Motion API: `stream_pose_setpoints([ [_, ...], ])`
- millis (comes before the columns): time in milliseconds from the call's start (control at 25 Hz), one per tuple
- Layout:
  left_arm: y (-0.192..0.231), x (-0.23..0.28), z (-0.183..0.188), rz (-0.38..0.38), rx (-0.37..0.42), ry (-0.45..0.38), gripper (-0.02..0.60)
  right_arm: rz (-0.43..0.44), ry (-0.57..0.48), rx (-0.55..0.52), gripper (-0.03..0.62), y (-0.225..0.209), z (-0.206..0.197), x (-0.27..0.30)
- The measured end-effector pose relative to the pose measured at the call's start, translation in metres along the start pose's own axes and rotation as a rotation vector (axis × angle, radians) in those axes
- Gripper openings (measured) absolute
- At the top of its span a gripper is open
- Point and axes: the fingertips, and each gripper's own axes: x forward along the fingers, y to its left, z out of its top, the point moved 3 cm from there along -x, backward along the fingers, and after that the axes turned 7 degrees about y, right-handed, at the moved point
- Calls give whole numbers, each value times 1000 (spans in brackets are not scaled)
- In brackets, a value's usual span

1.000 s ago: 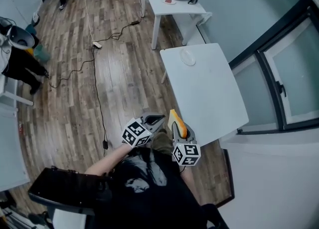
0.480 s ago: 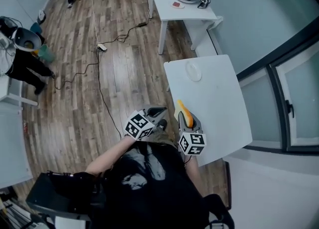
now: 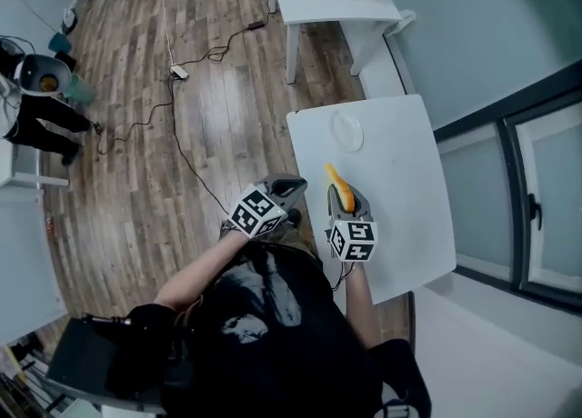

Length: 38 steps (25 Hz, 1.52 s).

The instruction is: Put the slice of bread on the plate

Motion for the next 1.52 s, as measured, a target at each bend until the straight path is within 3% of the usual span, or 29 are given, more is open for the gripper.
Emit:
stream_pose_setpoints([
  [240,45,42,4,-34,-31,67,3,-31,64,38,104,-42,4,54],
  [360,70,65,10,-33,-9,99,3,-48,98,72,104,-70,10,93],
  [480,79,91,7,-51,15,115,3,-111,148,-27,104,-94,9,121],
  [640,100,125,2,-73,-21,147,3,-161,220,-135,104,-118,7,157],
  [800,137,152,7,-40,-45,190,3,-208,318,-273,104,-140,12,197],
  [1040,163,154,13,-44,-115,188,3,-379,512,-463,104,-175,16,245],
  [1200,172,146,16,-43,-170,154,3,-492,550,-522,104,-195,30,267],
  [1320,172,141,10,-34,-189,161,3,-454,581,-629,104,-180,11,281],
  [1360,173,138,8,-33,-190,163,3,-412,585,-628,106,-172,1,285],
  [1520,175,129,2,-31,-216,156,3,-228,568,-569,212,-147,-19,290],
])
